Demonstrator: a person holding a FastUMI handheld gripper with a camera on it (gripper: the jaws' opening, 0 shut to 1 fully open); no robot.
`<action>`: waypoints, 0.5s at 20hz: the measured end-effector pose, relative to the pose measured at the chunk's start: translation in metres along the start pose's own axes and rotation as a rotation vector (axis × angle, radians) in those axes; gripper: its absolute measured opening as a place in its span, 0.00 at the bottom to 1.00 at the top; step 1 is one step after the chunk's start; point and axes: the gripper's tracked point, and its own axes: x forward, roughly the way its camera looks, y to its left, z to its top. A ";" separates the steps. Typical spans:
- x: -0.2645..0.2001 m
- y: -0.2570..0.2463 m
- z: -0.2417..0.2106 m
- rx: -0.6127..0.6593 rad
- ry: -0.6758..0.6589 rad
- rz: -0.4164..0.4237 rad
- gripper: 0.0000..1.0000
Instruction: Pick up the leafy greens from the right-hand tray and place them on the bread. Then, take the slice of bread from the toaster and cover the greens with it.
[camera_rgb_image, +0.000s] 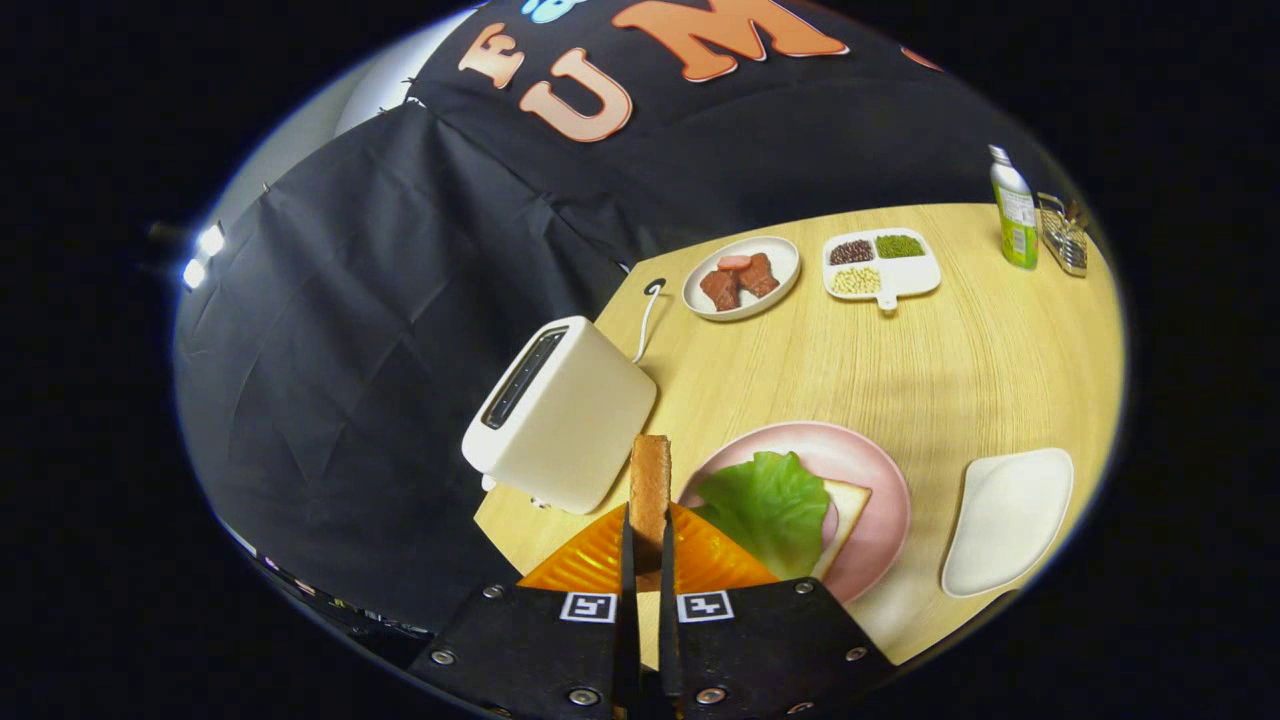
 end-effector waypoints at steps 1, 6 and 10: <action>0.003 -0.007 -0.004 0.011 0.010 -0.003 0.08; 0.012 -0.048 -0.020 0.059 0.032 -0.044 0.08; 0.014 -0.070 -0.024 -0.003 0.018 -0.111 0.08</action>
